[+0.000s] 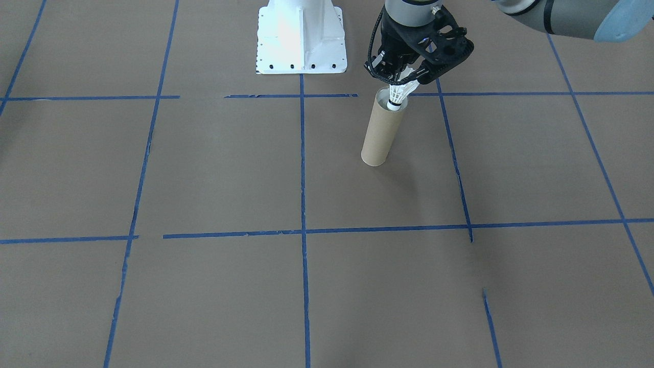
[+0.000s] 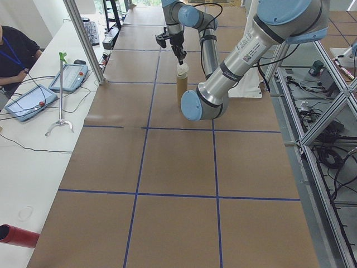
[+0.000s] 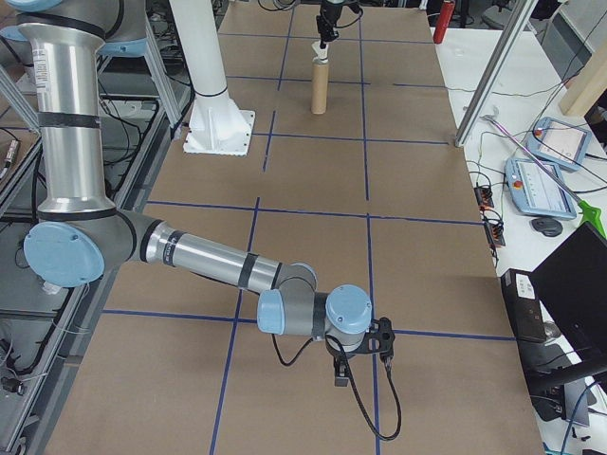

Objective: Collect badminton balls into bucket

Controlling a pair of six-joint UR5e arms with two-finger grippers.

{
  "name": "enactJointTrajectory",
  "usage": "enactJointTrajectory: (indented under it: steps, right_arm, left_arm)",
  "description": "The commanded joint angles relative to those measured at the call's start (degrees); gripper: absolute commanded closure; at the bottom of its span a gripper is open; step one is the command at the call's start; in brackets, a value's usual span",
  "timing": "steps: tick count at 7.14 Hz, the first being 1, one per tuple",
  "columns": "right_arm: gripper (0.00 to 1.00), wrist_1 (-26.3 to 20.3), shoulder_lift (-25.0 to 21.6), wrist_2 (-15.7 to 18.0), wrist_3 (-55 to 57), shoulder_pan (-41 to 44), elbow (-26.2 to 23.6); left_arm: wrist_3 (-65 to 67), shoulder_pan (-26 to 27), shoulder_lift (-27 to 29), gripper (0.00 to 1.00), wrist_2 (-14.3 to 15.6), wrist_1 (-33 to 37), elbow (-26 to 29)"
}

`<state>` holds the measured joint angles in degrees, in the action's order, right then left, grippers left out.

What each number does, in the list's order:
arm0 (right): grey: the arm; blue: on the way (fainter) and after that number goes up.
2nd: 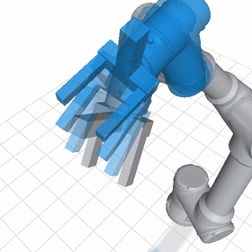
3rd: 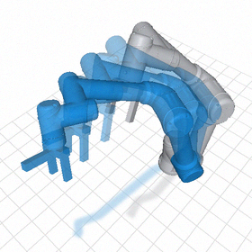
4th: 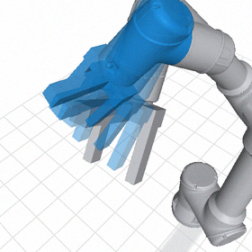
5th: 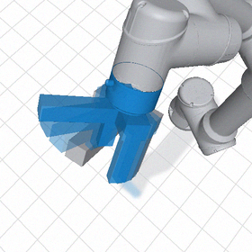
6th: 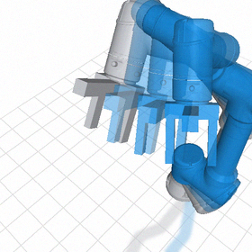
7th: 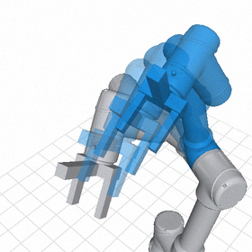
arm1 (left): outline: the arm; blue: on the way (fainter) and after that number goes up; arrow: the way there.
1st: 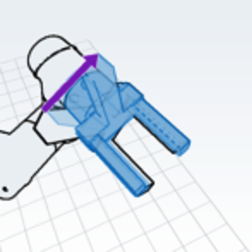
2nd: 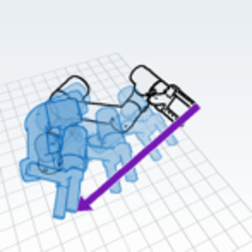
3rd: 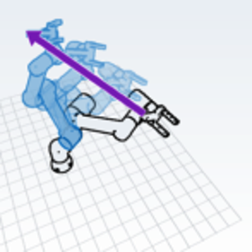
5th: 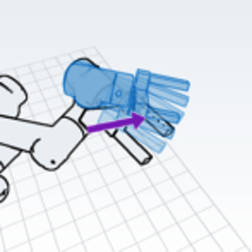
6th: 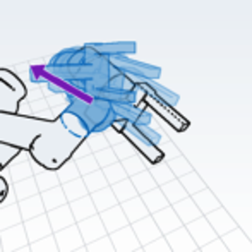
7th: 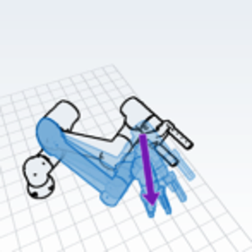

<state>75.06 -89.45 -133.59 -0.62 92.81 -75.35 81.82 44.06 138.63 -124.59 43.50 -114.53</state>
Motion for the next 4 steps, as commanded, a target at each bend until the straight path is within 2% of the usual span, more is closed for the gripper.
enactJointTrajectory:
  steps: [1,2,3,4]
  right_arm:
    - [0.00,0.00,-0.02,0.00,0.00,0.00,0.03]
    - [0.00,0.00,-0.02,0.00,0.00,0.00,-0.06]
    - [0.00,0.00,-0.02,0.00,0.00,0.00,0.03]
    - [0.00,0.00,-0.02,0.00,0.00,0.00,-0.06]
  left_arm:
    - [-0.17,-0.47,-0.38,1.00,0.14,1.40,0.89]
    - [-0.34,-0.47,-0.82,0.38,0.22,3.15,0.98]
    - [-0.34,-0.47,-2.13,0.00,0.22,6.04,0.72]
    - [-2.26,-0.12,-4.23,0.00,0.31,9.03,-0.50]
